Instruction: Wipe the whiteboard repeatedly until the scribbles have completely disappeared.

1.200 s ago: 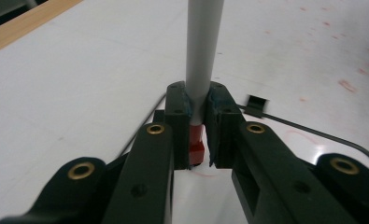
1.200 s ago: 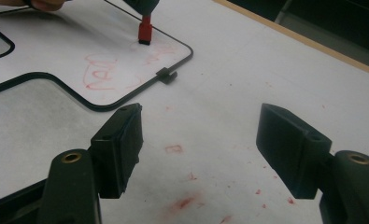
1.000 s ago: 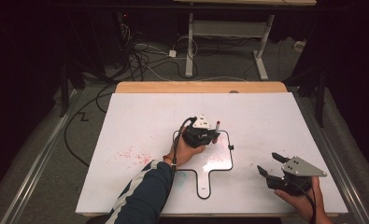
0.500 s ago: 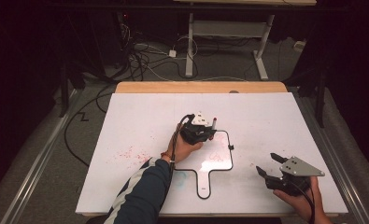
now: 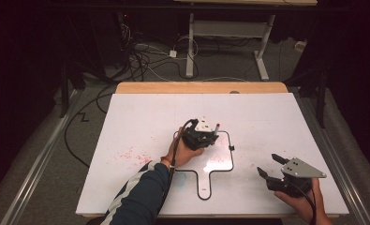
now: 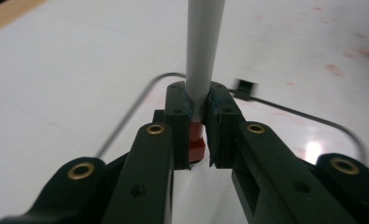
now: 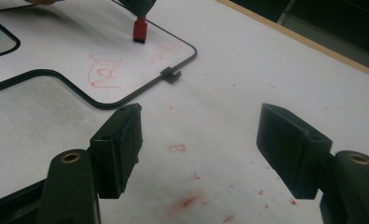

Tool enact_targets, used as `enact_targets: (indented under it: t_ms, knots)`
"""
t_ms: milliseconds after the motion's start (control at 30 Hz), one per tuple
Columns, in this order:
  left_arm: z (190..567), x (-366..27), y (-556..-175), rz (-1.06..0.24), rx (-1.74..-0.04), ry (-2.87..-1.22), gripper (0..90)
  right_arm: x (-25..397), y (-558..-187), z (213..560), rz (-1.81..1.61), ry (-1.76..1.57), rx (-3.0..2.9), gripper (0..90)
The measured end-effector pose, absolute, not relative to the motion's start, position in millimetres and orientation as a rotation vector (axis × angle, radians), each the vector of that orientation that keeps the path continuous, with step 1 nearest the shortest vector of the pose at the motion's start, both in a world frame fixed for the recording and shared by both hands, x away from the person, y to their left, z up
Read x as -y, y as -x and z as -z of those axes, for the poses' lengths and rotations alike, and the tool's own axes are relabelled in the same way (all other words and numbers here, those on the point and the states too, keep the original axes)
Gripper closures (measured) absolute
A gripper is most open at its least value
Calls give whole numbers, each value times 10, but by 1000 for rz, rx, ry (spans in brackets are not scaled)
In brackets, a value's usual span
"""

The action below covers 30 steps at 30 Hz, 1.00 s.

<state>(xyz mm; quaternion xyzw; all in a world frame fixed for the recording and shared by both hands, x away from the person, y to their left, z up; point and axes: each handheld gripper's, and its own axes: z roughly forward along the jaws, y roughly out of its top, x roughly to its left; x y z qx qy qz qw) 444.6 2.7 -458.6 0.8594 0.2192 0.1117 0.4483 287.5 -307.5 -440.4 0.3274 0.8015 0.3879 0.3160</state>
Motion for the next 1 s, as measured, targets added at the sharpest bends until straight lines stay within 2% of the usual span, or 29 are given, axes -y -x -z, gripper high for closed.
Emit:
enact_targets:
  t_ms: [133,333,467,600,667,867,1000]
  knots:
    - [4602,-73,-4475,-246,-576,-2108,787,3068,-2876,4406,-1019,-861,-2115,319]
    - [4613,10,-4185,-170,-440,-2139,786,3100,-2878,4408,-1022,-864,-2115,319]
    - [4597,32,-4166,-190,-410,-2169,787,3101,-2891,4407,-1024,-879,-2108,320]
    - [4616,-48,-4276,-241,-491,-2145,787,3079,-2877,4405,-1019,-862,-2115,320]
    - [4617,-91,-4288,-193,-542,-2129,787,3073,-2872,4403,-1018,-861,-2115,320]
    - [4632,26,-3977,-163,-435,-2148,787,3078,-2880,4405,-1022,-869,-2112,319]
    - [4649,113,-3929,-136,-416,-2135,787,3072,-2878,4408,-1017,-865,-2116,319]
